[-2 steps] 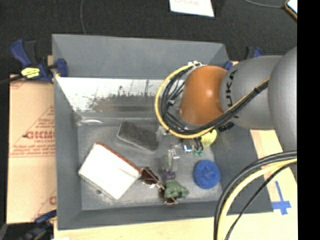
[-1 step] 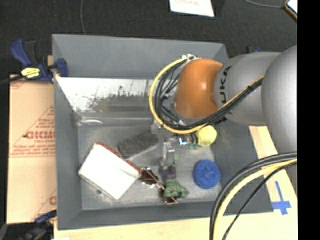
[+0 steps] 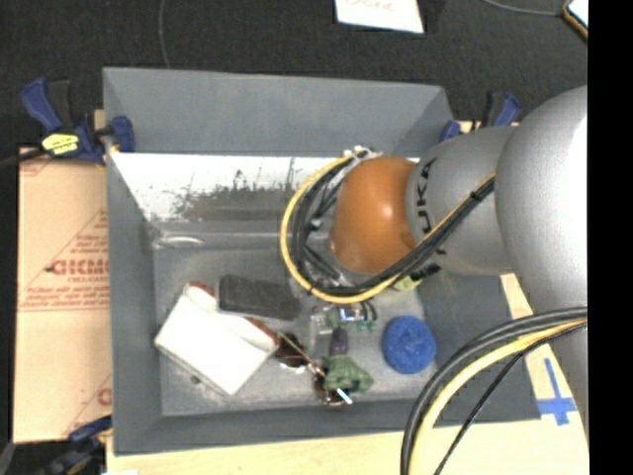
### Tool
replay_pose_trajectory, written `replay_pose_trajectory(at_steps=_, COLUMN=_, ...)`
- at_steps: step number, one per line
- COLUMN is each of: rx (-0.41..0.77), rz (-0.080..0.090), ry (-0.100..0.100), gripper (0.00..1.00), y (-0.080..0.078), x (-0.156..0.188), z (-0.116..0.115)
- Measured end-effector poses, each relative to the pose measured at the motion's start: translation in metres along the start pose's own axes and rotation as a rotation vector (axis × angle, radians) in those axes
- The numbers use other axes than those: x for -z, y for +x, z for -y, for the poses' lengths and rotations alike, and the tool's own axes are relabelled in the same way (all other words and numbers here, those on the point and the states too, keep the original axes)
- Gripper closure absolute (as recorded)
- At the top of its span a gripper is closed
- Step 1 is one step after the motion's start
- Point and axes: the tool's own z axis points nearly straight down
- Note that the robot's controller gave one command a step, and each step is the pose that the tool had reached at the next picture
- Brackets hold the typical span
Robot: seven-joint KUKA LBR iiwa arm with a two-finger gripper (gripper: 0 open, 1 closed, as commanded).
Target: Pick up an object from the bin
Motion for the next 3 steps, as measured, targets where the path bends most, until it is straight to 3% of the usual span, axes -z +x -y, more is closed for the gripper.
replay_pose_trajectory(at_steps=1, rx=0.003, rz=0.018, ry=0.003, gripper=0.0, y=-0.029, x=-0.003, z=-0.071)
replay_pose_trajectory(at_steps=2, rx=0.011, rz=0.008, ry=0.005, gripper=0.0, y=0.008, x=0.084, z=0.0)
replay_pose_trajectory(at_steps=3, rx=0.007, rz=0.002, ry=0.003, gripper=0.0, y=0.001, x=0.1, z=-0.025)
